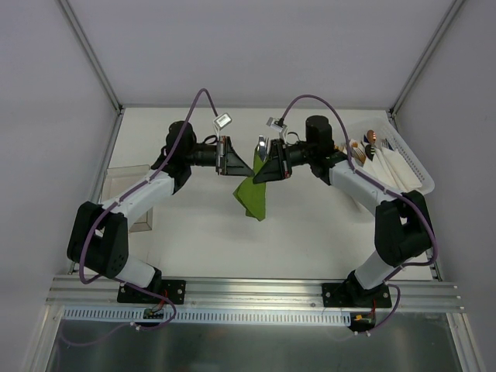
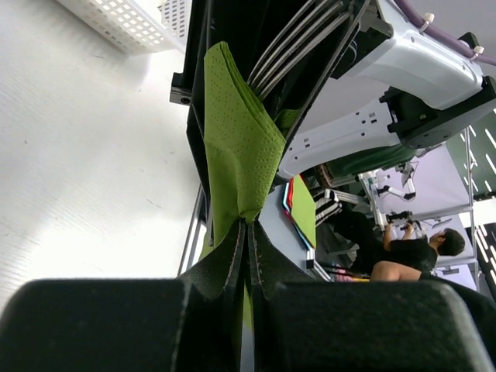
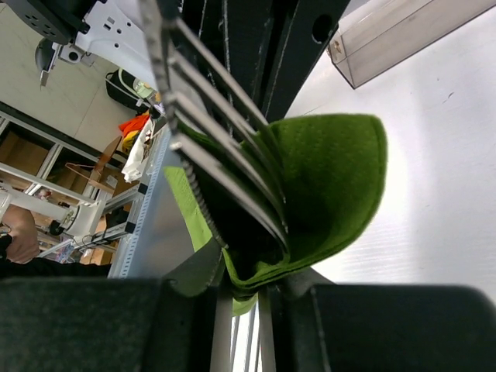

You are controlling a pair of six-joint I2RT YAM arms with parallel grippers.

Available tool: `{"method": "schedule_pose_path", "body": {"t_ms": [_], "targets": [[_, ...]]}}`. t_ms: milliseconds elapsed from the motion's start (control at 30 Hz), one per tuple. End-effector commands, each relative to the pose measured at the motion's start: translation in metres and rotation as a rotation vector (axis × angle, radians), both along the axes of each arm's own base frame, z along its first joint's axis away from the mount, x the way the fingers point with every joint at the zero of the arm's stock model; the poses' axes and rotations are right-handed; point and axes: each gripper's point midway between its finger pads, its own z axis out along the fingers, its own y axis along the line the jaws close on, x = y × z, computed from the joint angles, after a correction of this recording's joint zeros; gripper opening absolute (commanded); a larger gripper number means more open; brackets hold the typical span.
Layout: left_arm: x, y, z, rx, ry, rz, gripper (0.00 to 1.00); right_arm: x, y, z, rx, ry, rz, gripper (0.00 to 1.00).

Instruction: Place the utensils on the paper napkin and roll it up

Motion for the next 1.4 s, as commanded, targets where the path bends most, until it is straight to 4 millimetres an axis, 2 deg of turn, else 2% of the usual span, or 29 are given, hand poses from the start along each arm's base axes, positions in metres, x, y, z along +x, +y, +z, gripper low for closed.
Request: {"method": "schedule_pose_path", "body": {"t_ms": [0, 100, 133, 233, 267, 300, 333, 400, 433, 467, 500, 600, 700, 867, 1100, 1367], "targets": [[0.004, 0.012, 0.020, -0.029, -0.089, 0.032, 0.00, -0.004, 0.001, 0.030, 0.052, -0.078, 0.033, 0.00], [0.023, 0.022, 0.020, 0.011, -0.139, 0.119, 0.00, -0.003, 0.002, 0.031, 0.045, -0.063, 0.015, 0.00], [0.027, 0.025, 0.018, 0.061, -0.103, 0.152, 0.00, -0.002, 0.002, 0.031, 0.042, -0.058, 0.005, 0.00], [0.053, 0.038, 0.022, 0.180, -0.224, 0.315, 0.18, 0.010, 0.005, 0.029, 0.019, -0.027, -0.069, 0.00], [0.053, 0.047, 0.020, 0.241, -0.247, 0.364, 0.32, 0.019, 0.007, 0.028, 0.008, -0.019, -0.121, 0.00], [0.057, 0.054, 0.024, 0.269, -0.275, 0.410, 0.39, 0.024, 0.008, 0.028, -0.002, -0.006, -0.154, 0.00], [0.063, 0.065, 0.037, 0.303, -0.327, 0.498, 0.43, 0.030, 0.007, 0.026, -0.025, 0.024, -0.184, 0.00], [0.062, 0.078, 0.035, 0.375, -0.337, 0.551, 0.50, 0.047, 0.008, 0.019, -0.083, 0.046, -0.288, 0.00], [0.060, 0.084, 0.042, 0.390, -0.363, 0.584, 0.52, 0.047, 0.005, 0.013, -0.124, 0.071, -0.303, 0.00], [0.057, 0.087, 0.041, 0.407, -0.372, 0.582, 0.52, 0.058, 0.005, 0.013, -0.148, 0.063, -0.362, 0.00], [0.052, 0.088, 0.036, 0.423, -0.361, 0.573, 0.53, 0.060, 0.004, 0.010, -0.169, 0.076, -0.383, 0.00], [0.035, 0.079, 0.019, 0.476, -0.361, 0.532, 0.53, 0.069, -0.002, 0.000, -0.241, 0.106, -0.481, 0.00], [0.019, 0.058, 0.002, 0.549, -0.405, 0.478, 0.55, 0.074, -0.005, -0.009, -0.307, 0.122, -0.548, 0.00], [0.011, 0.042, -0.019, 0.630, -0.399, 0.448, 0.55, 0.073, -0.008, -0.017, -0.391, 0.131, -0.617, 0.00], [0.012, 0.023, -0.044, 0.716, -0.399, 0.399, 0.54, 0.064, -0.002, -0.003, -0.366, 0.160, -0.597, 0.00], [0.016, 0.020, -0.059, 0.748, -0.359, 0.396, 0.53, 0.053, 0.005, 0.018, -0.301, 0.180, -0.541, 0.00]]}}
